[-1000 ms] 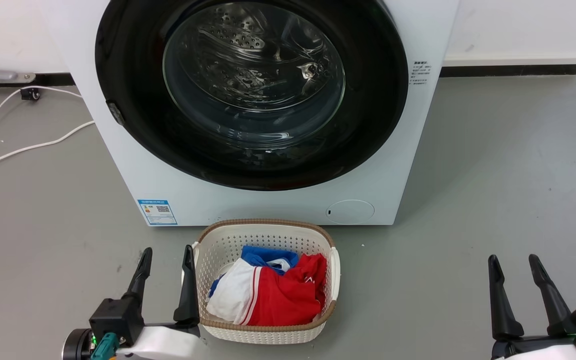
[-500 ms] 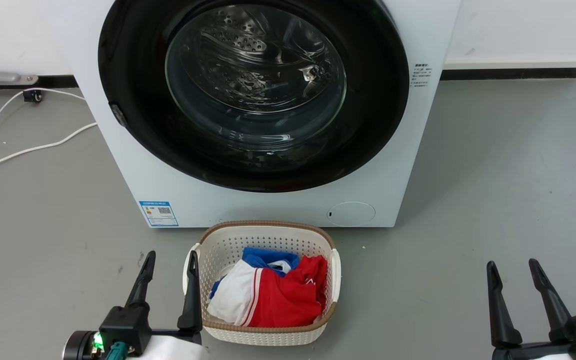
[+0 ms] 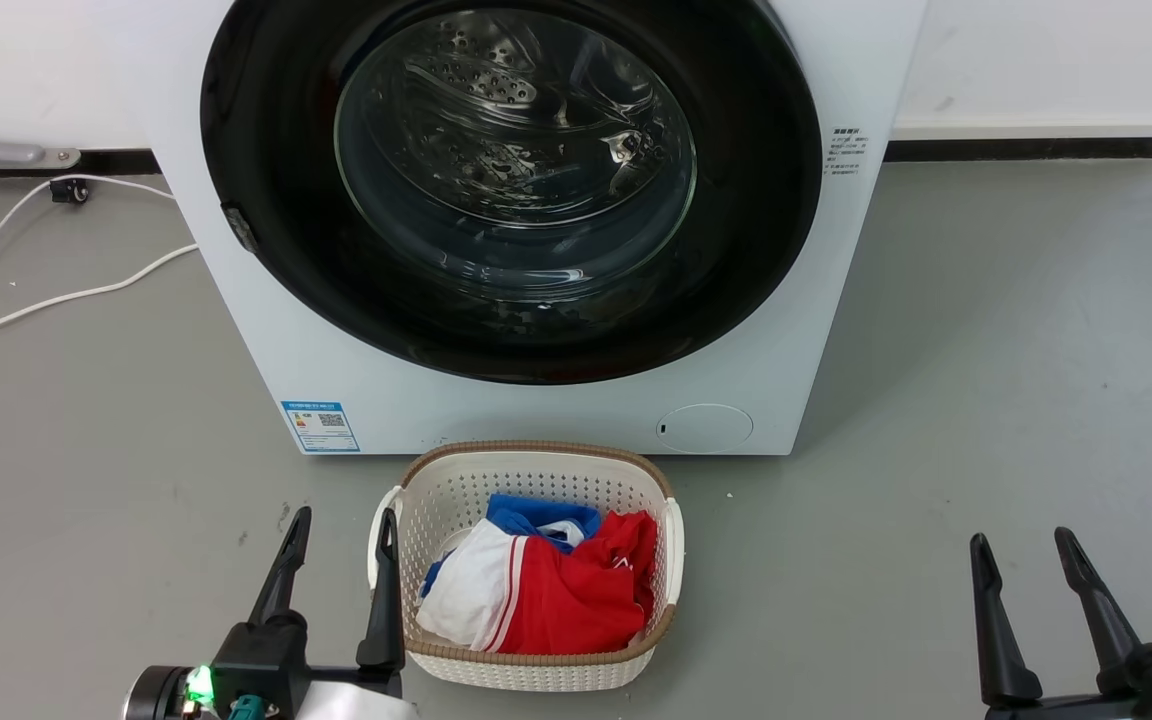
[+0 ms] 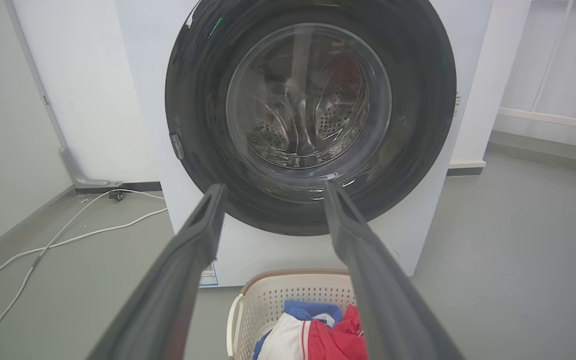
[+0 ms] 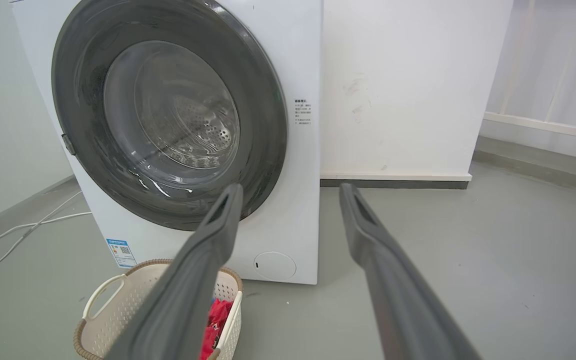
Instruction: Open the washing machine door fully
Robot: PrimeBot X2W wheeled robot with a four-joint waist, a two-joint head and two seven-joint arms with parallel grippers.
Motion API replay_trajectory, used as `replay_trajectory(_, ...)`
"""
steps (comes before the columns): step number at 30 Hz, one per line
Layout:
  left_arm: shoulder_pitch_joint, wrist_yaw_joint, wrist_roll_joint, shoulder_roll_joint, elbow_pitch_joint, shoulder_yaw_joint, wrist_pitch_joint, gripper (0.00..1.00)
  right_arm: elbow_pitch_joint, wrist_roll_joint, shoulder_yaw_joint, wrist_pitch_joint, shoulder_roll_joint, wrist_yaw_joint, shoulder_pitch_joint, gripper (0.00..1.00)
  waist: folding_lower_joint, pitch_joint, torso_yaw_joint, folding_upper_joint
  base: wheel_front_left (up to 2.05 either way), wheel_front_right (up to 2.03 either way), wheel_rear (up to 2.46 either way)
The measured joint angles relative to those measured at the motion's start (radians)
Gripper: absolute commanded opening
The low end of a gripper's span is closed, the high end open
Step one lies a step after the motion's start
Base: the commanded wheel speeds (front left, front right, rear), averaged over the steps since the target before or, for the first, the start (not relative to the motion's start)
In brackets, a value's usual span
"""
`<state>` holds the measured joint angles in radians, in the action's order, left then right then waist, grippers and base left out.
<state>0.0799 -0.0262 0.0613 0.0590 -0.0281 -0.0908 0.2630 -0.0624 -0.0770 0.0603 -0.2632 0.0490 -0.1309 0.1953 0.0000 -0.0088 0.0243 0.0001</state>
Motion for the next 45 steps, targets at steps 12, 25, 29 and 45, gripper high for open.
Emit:
replay_trajectory(12,0.002,0.008,0.000,-0.006,-0.015,0.013,0.000,1.00,0.016,-0.029,0.002,0.000,0.000,0.000,0.000,1.00,0.0000,0.001,0.000,0.0000,0.00,0.00,0.00)
replay_trajectory(25,0.003,0.009,-0.002,-0.007,-0.020,0.023,0.000,1.00,0.040,-0.388,0.020,0.000,0.001,0.000,-0.002,1.00,0.0000,-0.003,0.000,0.0000,0.00,0.00,0.00)
replay_trajectory(29,0.005,0.009,-0.001,-0.007,-0.021,0.024,0.000,1.00,0.059,-0.649,-0.021,0.000,0.001,0.000,-0.005,1.00,0.0000,-0.005,-0.001,0.0000,0.00,0.00,0.00)
replay_trajectory(45,0.007,0.004,0.003,-0.008,-0.028,0.020,0.000,1.00,-0.026,-1.424,-0.172,0.059,0.027,0.000,0.004,1.00,0.0000,-0.006,0.004,0.0000,0.00,0.00,0.00)
